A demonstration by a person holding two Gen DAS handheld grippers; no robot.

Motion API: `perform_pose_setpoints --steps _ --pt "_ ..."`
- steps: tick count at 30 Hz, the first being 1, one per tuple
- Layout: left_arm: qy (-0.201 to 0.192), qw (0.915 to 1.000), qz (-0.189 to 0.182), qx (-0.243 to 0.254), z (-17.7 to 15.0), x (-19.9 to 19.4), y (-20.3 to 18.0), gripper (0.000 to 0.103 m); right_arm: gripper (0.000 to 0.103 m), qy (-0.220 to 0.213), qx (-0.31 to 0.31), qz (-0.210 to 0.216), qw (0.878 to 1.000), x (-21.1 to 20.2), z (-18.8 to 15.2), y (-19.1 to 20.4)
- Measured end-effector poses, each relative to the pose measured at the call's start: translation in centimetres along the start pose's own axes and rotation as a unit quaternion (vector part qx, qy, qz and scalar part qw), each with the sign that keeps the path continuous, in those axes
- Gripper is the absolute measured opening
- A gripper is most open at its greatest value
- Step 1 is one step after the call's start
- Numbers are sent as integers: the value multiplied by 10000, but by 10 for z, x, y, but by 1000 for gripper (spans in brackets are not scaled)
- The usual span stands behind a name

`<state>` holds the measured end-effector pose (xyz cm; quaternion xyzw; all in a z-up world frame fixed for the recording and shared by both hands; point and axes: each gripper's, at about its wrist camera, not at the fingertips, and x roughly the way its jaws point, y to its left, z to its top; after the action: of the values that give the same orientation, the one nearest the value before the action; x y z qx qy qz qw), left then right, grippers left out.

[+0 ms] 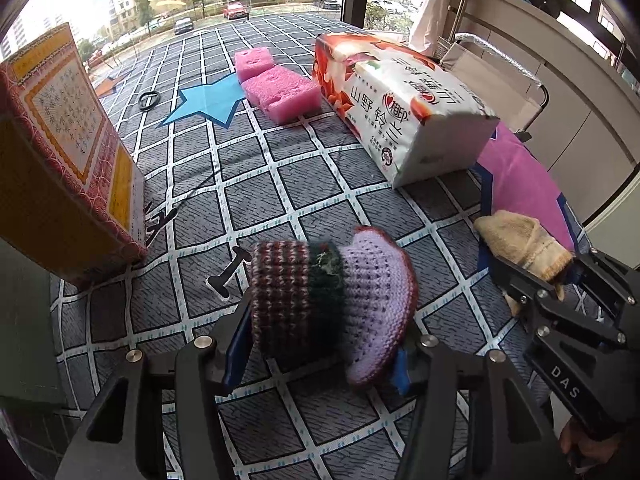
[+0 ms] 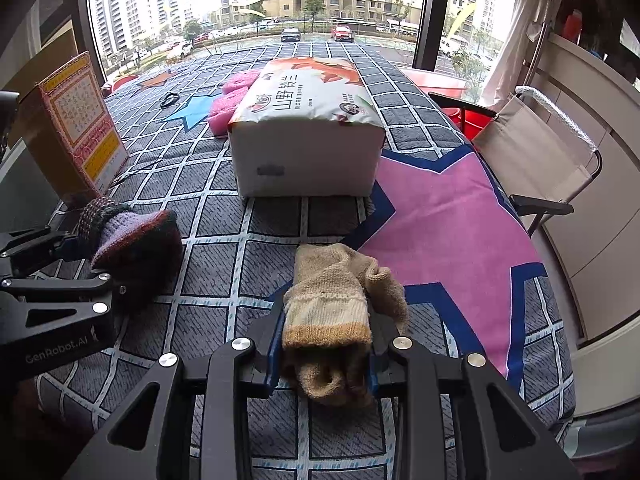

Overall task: Organize soft objects
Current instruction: 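Lift the knit hat and beige sock off the table with both grippers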

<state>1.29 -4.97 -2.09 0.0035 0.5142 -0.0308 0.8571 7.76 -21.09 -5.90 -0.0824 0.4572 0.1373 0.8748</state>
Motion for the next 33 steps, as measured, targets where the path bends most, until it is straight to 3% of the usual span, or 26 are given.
perform_pose_setpoints --steps 33 --pt "90 9999 39 -83 1 0 0 60 33 0 -53 -98 9999 1 0 5"
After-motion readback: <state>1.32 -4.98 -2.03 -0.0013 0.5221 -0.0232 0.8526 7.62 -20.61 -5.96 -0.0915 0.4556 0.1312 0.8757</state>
